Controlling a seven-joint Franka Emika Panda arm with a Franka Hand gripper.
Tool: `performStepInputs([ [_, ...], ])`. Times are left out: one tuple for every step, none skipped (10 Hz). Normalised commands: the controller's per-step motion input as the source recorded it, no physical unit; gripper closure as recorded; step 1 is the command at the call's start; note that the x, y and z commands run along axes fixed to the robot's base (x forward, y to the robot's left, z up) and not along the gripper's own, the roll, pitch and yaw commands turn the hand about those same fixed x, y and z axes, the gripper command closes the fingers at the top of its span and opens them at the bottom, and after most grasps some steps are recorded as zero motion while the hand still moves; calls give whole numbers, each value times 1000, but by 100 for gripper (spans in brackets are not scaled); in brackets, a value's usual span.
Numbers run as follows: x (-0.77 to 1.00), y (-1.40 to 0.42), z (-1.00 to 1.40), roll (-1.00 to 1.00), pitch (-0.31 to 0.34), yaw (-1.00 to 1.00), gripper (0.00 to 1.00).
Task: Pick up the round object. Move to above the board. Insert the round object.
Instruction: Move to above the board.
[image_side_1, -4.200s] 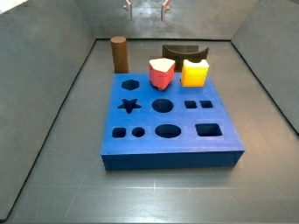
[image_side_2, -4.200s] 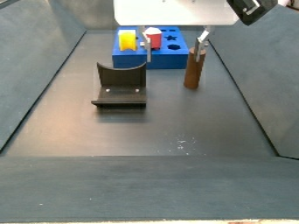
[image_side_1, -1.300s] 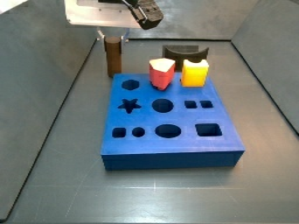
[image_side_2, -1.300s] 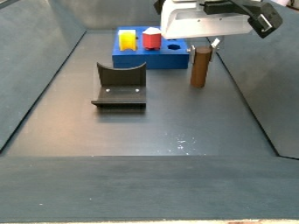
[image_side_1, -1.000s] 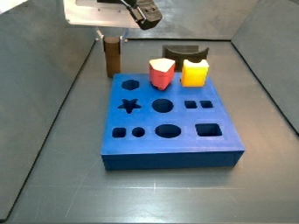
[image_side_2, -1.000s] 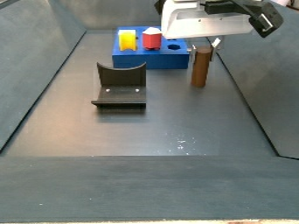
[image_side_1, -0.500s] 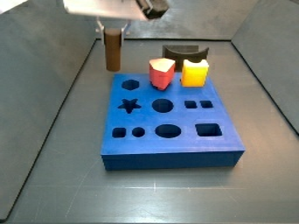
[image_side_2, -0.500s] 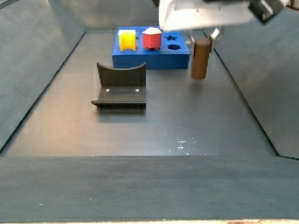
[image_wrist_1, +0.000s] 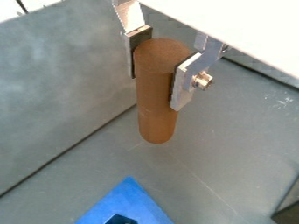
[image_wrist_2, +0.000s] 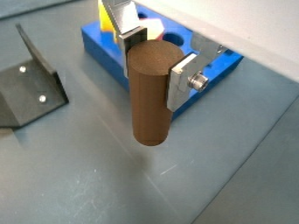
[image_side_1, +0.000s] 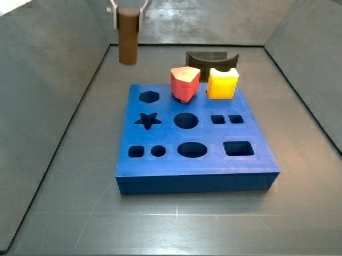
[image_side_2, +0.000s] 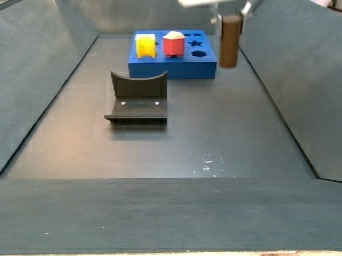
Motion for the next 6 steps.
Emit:
performStepInputs([
  [75, -162, 1000, -79, 138, 33, 100],
  [70, -153, 1000, -50, 129, 34, 100],
  [64, -143, 1000, -37, 127, 37, 100],
  [60, -135, 1000, -31, 125, 39, 100],
  [57, -127, 1000, -34, 129, 36, 100],
  [53, -111, 1000, -44, 128, 34, 100],
])
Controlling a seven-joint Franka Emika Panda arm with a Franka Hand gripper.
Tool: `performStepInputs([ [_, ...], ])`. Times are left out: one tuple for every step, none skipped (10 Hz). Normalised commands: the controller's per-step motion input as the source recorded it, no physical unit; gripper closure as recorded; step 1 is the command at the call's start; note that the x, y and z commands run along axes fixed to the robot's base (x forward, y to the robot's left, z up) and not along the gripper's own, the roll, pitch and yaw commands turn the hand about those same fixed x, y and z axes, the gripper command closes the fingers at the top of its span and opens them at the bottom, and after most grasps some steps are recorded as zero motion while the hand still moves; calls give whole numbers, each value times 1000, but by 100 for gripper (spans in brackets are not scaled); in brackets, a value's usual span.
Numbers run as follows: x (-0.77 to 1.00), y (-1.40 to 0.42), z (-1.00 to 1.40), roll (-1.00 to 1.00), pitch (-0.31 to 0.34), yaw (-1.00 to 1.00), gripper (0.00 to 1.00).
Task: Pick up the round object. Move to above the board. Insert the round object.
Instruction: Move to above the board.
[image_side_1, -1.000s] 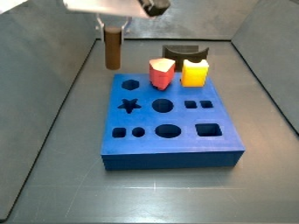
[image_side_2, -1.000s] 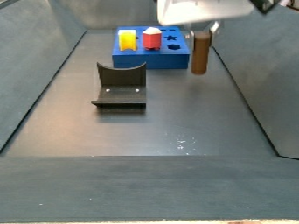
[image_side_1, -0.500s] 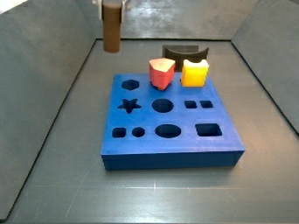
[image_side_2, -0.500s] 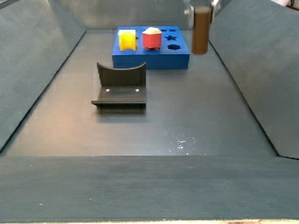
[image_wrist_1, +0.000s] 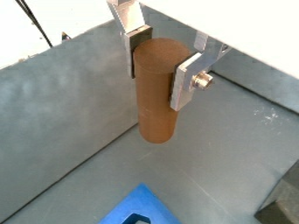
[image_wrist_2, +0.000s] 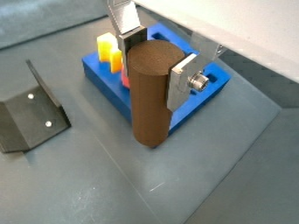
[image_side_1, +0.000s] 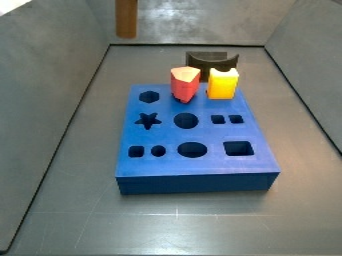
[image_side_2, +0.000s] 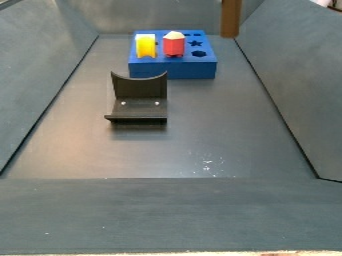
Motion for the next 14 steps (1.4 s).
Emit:
performStepInputs([
  [46, -102, 1000, -47, 129, 35, 100],
  [30, -75, 809, -45, 127, 38, 100],
  [22, -58, 657, -39, 124, 41, 100],
  [14, -44, 450, -37, 124, 43, 100],
  [10, -37, 296, -36, 124, 42, 100],
  [427, -1000, -427, 389, -510, -655, 100],
  [434, -1000, -476, 392, -510, -645, 100],
  [457, -1000, -501, 305, -312, -393, 100],
  [467, -1000, -485, 176, -156, -231, 100],
  [489, -1000, -479, 146, -34, -100, 100],
  [524, -1000, -489, 130, 10, -49, 100],
  [427, -763, -380, 128, 11, -13, 100],
  [340, -582, -284, 130, 13, -8, 100],
  [143, -238, -106, 87, -8, -1, 100],
])
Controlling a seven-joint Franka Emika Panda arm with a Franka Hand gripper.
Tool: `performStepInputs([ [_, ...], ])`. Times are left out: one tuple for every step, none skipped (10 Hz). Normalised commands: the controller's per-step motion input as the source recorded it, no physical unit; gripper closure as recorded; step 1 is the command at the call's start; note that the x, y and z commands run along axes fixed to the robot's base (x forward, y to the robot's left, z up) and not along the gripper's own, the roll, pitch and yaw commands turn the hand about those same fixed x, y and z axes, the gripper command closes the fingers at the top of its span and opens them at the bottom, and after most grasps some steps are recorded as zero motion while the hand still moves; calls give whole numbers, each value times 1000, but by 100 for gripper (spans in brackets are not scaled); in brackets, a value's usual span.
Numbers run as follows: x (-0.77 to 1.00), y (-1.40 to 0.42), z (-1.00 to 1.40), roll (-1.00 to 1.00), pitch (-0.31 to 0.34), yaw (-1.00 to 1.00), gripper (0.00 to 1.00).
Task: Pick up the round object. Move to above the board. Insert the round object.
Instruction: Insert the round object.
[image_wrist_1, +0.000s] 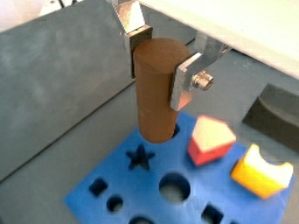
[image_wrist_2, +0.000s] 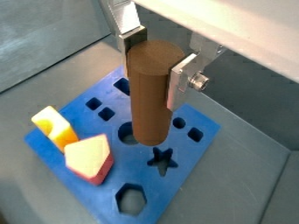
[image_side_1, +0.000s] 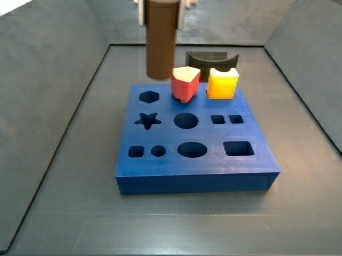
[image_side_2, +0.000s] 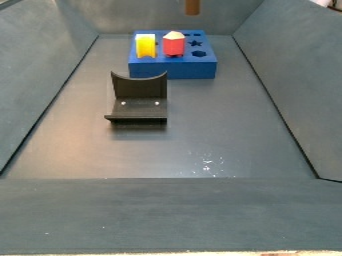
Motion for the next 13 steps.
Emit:
performStepInputs([
  [226, 0, -509, -206, -360, 0, 100],
  [229, 0, -571, -246, -434, 0, 100],
  [203, 0, -623, -257, -537, 0, 100],
  [223, 0, -626, -254, -534, 0, 100],
  [277, 23, -666, -206, -460, 0, 100],
  [286, 14, -574, -51, -363, 0, 100],
  [280, 0, -526, 0, -329, 0, 100],
  [243, 0, -437, 63, -323, 0, 100],
  [186, 0, -389, 214, -309, 0, 100],
  [94, 0, -351, 357, -309, 0, 100],
  [0, 0, -246, 340, -171, 0, 100],
  [-11, 0, -226, 303, -126, 0, 100],
  [-211, 0, -257, 340, -180, 0, 100],
])
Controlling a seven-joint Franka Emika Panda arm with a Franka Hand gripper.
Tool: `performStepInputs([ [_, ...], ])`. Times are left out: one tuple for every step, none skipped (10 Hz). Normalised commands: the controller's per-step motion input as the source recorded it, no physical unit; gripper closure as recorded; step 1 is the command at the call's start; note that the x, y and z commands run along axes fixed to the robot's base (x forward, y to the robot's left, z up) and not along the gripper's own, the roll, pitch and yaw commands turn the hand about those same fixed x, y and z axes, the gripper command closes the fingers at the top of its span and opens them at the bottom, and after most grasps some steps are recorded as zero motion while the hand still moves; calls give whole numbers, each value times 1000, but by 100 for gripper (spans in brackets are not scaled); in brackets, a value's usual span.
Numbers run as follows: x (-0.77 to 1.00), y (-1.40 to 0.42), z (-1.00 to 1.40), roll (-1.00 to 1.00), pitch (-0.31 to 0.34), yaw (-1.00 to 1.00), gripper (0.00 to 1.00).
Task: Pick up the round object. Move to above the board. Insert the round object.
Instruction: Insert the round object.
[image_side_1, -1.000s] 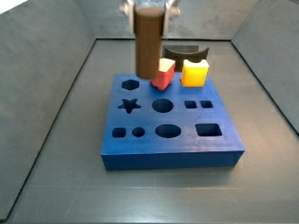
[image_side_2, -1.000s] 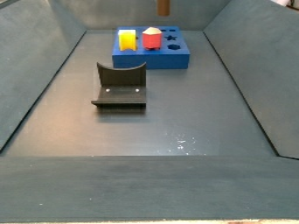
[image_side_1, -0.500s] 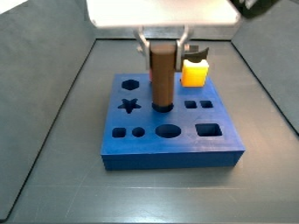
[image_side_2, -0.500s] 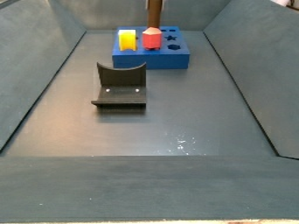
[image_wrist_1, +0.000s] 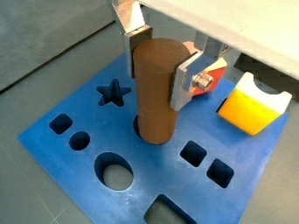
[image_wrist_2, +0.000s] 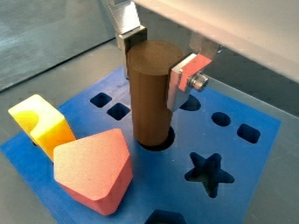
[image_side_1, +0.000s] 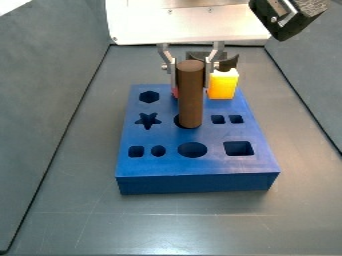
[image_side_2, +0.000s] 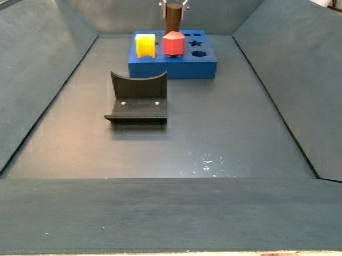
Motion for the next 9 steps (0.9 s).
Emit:
performStepInputs([
  [-337, 0, -349, 206, -260, 0, 100],
  [-231, 0, -397, 231, -74, -43, 100],
  [-123, 0, -469, 191, 54, -209, 100],
  [0, -49, -629, 177, 223, -266, 100],
  [9, -151, -797, 243, 251, -234, 100],
  [57, -171, -774, 111, 251, -163, 100],
  [63, -74, -537, -40, 174, -80, 100],
  [51, -20, -411, -86, 131, -26, 100],
  [63, 0, 0, 0, 123, 0, 100],
])
